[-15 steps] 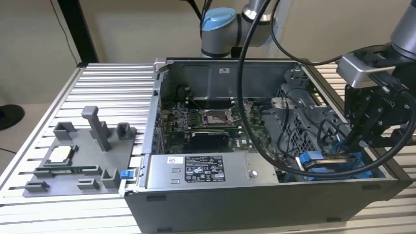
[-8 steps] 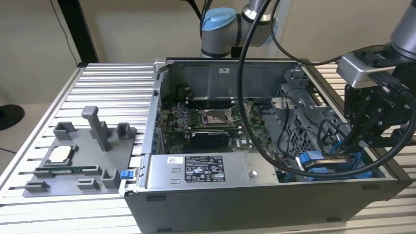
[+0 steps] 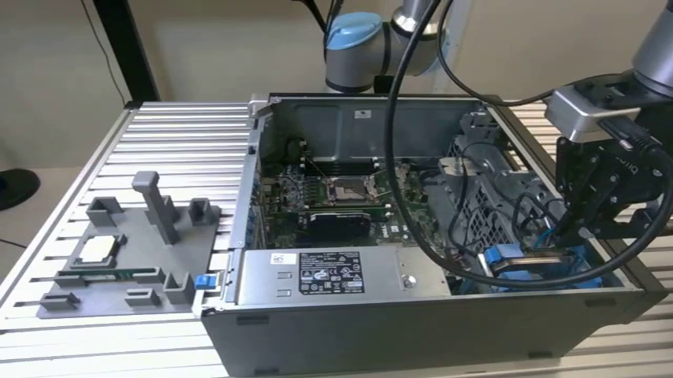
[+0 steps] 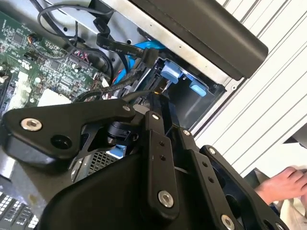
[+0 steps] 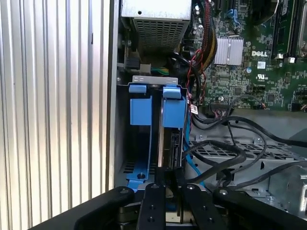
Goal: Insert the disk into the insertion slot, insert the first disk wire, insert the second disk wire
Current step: 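Insert the first disk wire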
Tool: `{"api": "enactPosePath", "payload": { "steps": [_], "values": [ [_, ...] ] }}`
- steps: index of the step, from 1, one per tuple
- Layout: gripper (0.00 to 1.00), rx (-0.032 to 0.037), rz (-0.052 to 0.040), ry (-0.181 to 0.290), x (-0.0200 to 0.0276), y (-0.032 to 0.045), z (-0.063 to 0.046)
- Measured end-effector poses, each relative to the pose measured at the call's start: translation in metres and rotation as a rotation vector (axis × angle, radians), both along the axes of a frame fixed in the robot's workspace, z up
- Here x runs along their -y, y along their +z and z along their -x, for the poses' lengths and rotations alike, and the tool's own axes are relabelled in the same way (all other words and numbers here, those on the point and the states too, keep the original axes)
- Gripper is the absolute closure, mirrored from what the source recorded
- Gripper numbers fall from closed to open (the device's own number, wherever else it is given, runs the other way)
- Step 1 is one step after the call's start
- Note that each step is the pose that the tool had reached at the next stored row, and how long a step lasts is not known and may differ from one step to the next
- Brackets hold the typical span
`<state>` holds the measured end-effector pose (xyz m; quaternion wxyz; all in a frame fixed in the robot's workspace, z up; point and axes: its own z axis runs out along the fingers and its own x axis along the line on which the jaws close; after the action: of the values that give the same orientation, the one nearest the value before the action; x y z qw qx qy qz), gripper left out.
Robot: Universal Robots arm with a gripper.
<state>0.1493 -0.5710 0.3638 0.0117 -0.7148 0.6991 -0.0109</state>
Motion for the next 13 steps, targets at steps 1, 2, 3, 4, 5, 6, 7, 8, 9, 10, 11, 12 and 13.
{"api": "enactPosePath", "payload": {
  "steps": [1,2,3,4,5,6,7,8,9,10,11,12,13],
  "values": [
    [1.00,-0.0022,-0.0006,0.001,0.0000,-0.0007,-0.0004],
    [1.00,-0.0038,-0.0015,0.002,0.0000,-0.0013,-0.0006],
    [1.00,-0.0049,-0.0030,0.002,0.0001,-0.0020,-0.0007],
    [1.00,-0.0050,-0.0060,0.003,0.0001,-0.0025,-0.0007],
    [1.00,-0.0051,-0.0104,0.004,0.0000,-0.0031,-0.0008],
    [1.00,-0.0052,-0.0158,0.005,0.0000,-0.0037,-0.0009],
    [1.00,-0.0052,-0.0215,0.006,0.0000,-0.0043,-0.0009],
    [1.00,-0.0052,-0.0259,0.007,0.0000,-0.0050,-0.0011],
    [1.00,-0.0051,-0.0299,0.008,0.0000,-0.0058,-0.0012],
    [1.00,-0.0052,-0.0335,0.009,0.0000,-0.0067,-0.0014],
    [1.00,-0.0052,-0.0369,0.009,-0.0001,-0.0076,-0.0015],
    [1.00,-0.0052,-0.0401,0.010,0.0000,-0.0083,-0.0017],
    [1.00,-0.0051,-0.0435,0.011,0.0000,-0.0090,-0.0019]
  ]
}}
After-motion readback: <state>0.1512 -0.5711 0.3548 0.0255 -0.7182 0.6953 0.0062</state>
